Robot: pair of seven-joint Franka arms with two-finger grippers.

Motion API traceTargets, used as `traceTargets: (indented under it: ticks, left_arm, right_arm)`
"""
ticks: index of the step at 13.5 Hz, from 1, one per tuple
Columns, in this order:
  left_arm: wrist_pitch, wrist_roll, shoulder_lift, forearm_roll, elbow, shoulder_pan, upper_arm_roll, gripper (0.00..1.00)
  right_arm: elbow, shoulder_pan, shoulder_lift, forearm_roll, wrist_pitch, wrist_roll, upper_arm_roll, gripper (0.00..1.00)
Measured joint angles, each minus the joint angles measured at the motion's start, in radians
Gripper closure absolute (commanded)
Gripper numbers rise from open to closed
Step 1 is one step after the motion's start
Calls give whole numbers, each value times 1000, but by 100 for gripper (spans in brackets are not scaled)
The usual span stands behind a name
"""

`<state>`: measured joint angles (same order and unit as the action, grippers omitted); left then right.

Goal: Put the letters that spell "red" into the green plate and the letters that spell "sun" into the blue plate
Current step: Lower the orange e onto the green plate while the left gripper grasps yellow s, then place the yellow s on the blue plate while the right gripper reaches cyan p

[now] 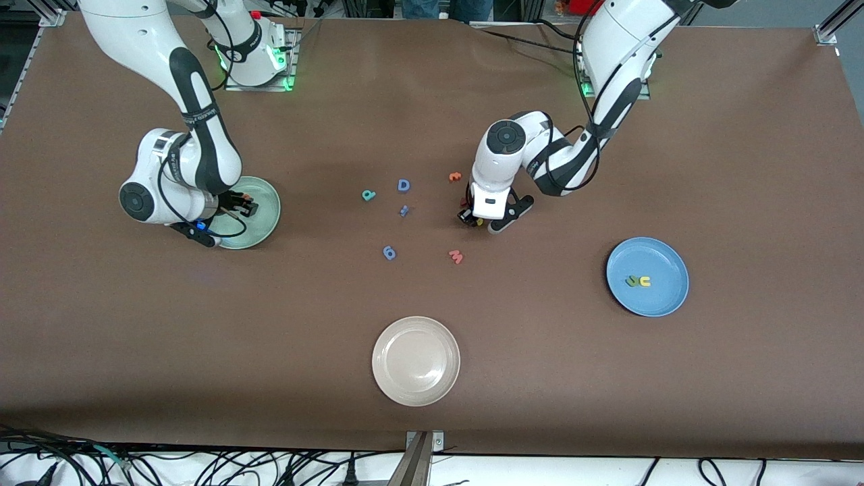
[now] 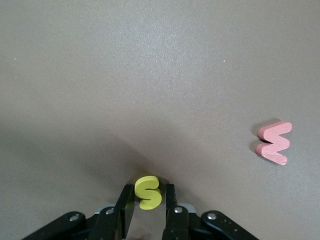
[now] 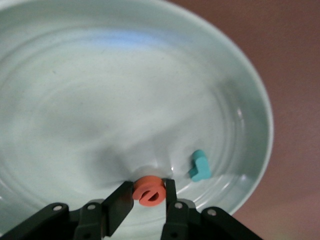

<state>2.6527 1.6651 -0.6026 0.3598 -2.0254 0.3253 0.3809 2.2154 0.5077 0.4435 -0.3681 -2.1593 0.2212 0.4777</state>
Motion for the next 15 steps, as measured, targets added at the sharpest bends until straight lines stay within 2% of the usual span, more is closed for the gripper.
traceTargets:
  ticks: [7,10,11,12,13,14,15]
  left_arm:
    - [0,9,4,32,-6,0,1,88]
    - [2,7,4,33,-6,-5,-1,89]
    - [2,3,4,34,-5,-12,-3,90]
    - [2,-2,4,35,-3,-20,-6,91]
    - [2,-6,4,35,0,-30,-8,91]
    - [2,-10,5,35,3,-40,-9,91]
    - [2,-19,5,36,7,-49,-10,91]
  right_arm:
    - [0,-3,2,-4,0,-19,12,92]
    - [0,-3,2,-25,0,-19,12,87]
    - [0,-3,2,-27,0,-19,12,77]
    - [0,-3,2,-28,0,-19,12,53]
    - [0,-3,2,-28,0,-19,12,22]
    - [-1,-3,2,-29,0,-19,12,7]
    - [-3,-3,1,-29,0,-19,12,6]
